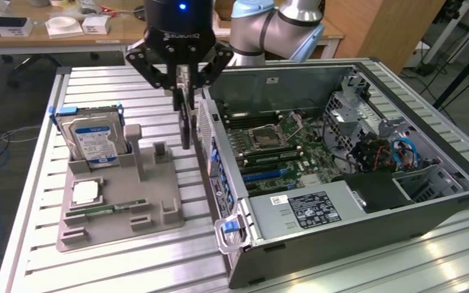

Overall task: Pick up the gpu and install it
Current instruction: 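Pick up the gpu and move the gpu toward the slot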

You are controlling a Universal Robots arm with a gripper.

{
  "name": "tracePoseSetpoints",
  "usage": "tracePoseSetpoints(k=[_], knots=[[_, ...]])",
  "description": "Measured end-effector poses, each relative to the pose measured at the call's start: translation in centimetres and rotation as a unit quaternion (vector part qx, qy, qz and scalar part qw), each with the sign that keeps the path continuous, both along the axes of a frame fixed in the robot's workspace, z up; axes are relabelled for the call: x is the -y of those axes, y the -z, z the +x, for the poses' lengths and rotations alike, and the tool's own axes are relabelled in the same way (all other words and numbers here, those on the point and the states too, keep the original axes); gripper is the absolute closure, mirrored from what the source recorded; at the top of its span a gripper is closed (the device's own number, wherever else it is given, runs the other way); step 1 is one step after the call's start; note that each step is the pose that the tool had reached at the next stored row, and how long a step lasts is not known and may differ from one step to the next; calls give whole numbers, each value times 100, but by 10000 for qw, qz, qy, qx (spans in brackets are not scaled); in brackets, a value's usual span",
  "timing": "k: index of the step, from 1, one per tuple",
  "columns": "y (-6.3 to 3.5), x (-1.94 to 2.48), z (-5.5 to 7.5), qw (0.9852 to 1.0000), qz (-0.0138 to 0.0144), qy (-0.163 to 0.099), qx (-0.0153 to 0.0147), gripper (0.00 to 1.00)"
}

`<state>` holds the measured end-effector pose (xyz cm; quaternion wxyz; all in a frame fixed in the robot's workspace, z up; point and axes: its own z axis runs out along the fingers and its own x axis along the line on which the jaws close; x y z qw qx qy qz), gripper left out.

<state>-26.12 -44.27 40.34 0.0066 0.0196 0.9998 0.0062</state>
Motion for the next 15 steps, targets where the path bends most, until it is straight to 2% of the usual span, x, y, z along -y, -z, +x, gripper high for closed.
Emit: tracePoseSetpoints(k=[7,12,15], knots=[[-10,-1,318,10000,0,1,-22,74],[-66,0,537,10000,0,1,-67,74],[-65,-1,670,10000,9,-1,-70,74]])
